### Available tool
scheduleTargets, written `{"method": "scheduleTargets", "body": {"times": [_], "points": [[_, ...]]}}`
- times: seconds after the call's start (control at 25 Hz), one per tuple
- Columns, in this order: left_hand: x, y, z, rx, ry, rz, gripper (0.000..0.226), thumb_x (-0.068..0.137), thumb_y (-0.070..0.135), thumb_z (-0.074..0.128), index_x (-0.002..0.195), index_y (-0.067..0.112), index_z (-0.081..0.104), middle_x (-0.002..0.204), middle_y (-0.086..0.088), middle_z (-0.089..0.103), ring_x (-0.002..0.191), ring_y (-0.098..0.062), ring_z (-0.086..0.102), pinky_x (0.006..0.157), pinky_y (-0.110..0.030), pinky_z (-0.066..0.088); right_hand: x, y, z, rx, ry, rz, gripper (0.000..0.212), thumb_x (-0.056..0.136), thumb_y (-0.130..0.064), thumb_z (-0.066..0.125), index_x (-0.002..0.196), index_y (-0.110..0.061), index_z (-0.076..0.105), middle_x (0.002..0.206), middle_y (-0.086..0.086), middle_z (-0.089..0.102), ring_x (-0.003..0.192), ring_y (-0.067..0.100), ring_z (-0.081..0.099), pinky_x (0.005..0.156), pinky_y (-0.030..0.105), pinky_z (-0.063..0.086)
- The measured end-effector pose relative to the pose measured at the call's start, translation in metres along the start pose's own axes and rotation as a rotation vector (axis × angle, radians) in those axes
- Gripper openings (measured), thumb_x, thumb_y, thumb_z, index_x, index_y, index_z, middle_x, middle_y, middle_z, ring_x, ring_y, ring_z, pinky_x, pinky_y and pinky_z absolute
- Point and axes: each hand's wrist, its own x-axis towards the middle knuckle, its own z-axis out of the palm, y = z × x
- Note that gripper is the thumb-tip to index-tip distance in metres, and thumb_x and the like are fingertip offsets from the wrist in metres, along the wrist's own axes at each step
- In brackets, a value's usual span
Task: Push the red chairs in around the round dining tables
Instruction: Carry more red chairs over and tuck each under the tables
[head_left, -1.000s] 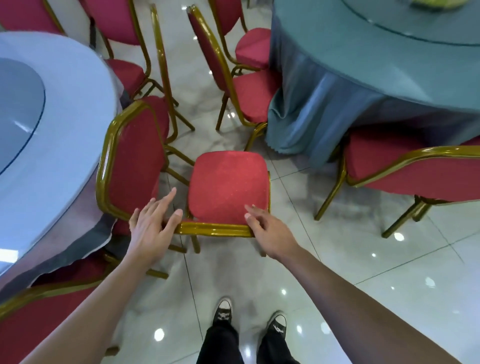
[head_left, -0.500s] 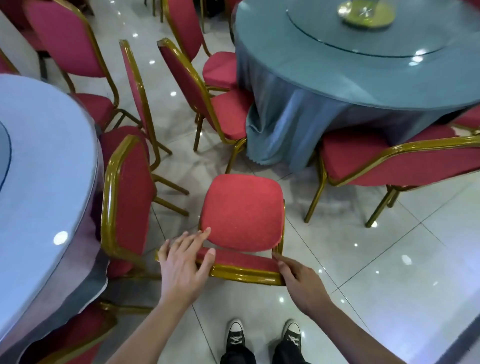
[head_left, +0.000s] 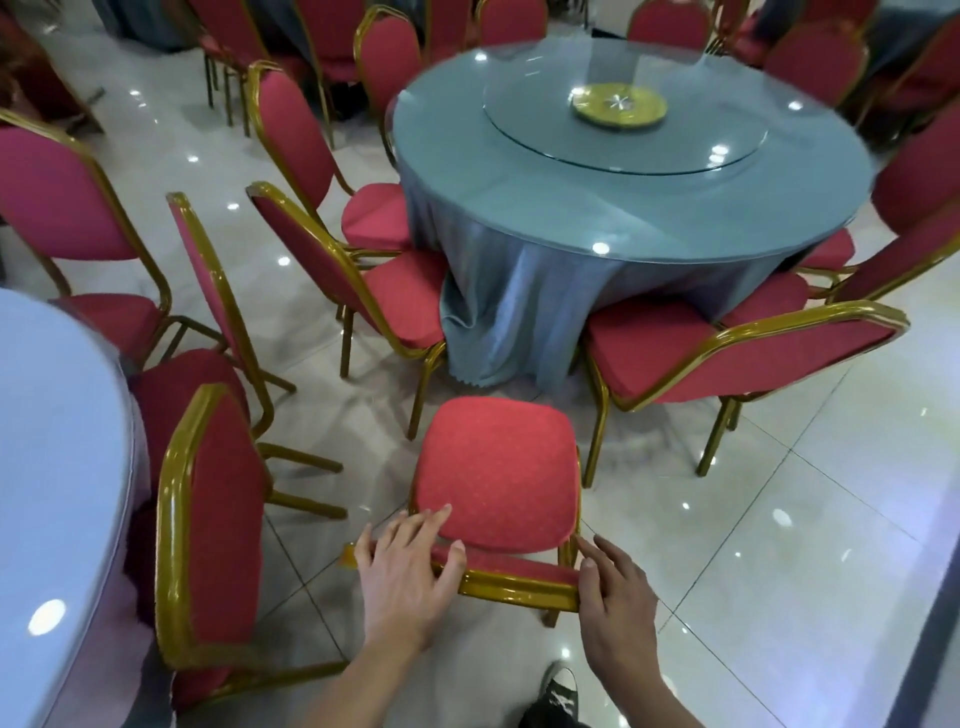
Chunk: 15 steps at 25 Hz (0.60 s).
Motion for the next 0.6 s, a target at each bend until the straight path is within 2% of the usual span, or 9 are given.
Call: {"method": "scheduleTargets", "body": {"times": [0.2, 0.48, 0.6], "points": [[0.055, 0.023, -0.001, 0.003, 0.001, 0.020, 0.077, 0.085, 0.066, 0.006, 0.148, 0.043, 0.044, 0.144, 0.015, 0.052, 0.143, -0.010, 0.034, 0.123, -0.047, 0.006, 0.059, -0.011, -0.008, 0.048, 0.032, -0.052, 0.035, 0.106, -0.029, 0.044, 0.134, -0.033, 0.065, 0.139, -0.007, 0.057, 0.131, 0.014, 0.045, 0.116, 0.044, 0.031], [0.144, 0.063, 0.007, 0.000, 0.025, 0.008, 0.072, 0.088, 0.067, 0.010, 0.144, 0.044, 0.049, 0.140, 0.015, 0.056, 0.138, -0.010, 0.041, 0.121, -0.043, 0.008, 0.159, -0.023, -0.019, 0.043, 0.050, -0.051, 0.039, 0.104, -0.035, 0.041, 0.132, -0.030, 0.067, 0.137, -0.006, 0.060, 0.129, 0.016, 0.049, 0.113, 0.047, 0.035], [0.190, 0.074, 0.005, 0.010, 0.019, 0.022, 0.072, 0.088, 0.067, 0.009, 0.143, 0.044, 0.048, 0.141, 0.015, 0.055, 0.138, -0.009, 0.040, 0.122, -0.045, 0.010, 0.198, -0.036, -0.017, 0.054, 0.072, -0.018, 0.037, 0.104, -0.033, 0.043, 0.133, -0.031, 0.066, 0.138, -0.005, 0.060, 0.129, 0.017, 0.048, 0.114, 0.049, 0.031]]}}
